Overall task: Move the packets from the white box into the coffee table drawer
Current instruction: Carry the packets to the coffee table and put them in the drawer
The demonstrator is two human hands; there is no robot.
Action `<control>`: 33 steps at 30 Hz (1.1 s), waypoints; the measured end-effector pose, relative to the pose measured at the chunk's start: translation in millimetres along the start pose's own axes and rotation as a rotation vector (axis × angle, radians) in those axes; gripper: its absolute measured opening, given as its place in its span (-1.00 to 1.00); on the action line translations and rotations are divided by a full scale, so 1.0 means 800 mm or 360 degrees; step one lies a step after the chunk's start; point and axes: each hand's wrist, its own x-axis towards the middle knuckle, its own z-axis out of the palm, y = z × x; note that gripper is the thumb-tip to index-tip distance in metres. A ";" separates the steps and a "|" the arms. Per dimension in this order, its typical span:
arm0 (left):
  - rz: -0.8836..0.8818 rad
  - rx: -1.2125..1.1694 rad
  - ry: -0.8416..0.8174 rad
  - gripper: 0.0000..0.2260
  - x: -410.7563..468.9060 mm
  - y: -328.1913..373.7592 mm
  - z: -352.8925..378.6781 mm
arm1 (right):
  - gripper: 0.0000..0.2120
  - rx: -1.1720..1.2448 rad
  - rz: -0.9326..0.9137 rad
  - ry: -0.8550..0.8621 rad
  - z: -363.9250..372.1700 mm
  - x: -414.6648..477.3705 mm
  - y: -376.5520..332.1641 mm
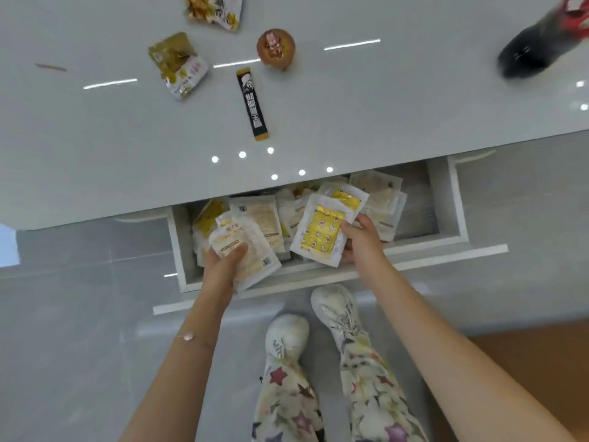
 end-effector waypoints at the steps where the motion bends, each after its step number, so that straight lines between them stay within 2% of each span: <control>1: 0.0002 0.0011 0.0045 -0.72 0.006 -0.005 0.000 | -0.82 -0.0038 0.0008 -0.0004 0.002 0.007 0.002; 3: 0.0027 0.0042 0.0142 -0.70 0.012 -0.010 0.005 | -0.79 -0.0115 0.0017 -0.0020 0.002 0.016 0.006; 8: 0.0278 0.0508 0.0401 -0.63 -0.002 0.000 0.011 | -0.68 -0.0507 -0.0030 -0.0097 -0.003 0.005 -0.006; 11: 0.0512 0.0746 0.0440 -0.44 -0.031 0.024 0.007 | -0.47 -0.0824 -0.0143 -0.0129 -0.009 -0.032 -0.038; 15: 0.0845 0.1057 0.0344 -0.52 -0.102 0.089 0.009 | -0.47 -0.1172 -0.0351 -0.0263 -0.012 -0.108 -0.103; 19: 0.0983 0.1594 0.0349 -0.50 -0.180 0.163 0.000 | -0.45 -0.1444 -0.0529 -0.0334 -0.007 -0.194 -0.178; 22: 0.1061 0.1950 0.0410 -0.48 -0.247 0.217 -0.010 | -0.43 -0.1755 -0.0654 -0.0305 -0.007 -0.264 -0.228; 27: 0.0993 0.1939 0.0532 -0.48 -0.359 0.268 -0.032 | -0.41 -0.2287 -0.0992 -0.0111 -0.012 -0.381 -0.280; 33: 0.0972 0.2183 0.0545 -0.44 -0.465 0.278 -0.056 | -0.43 -0.2536 -0.1293 -0.0115 -0.017 -0.480 -0.297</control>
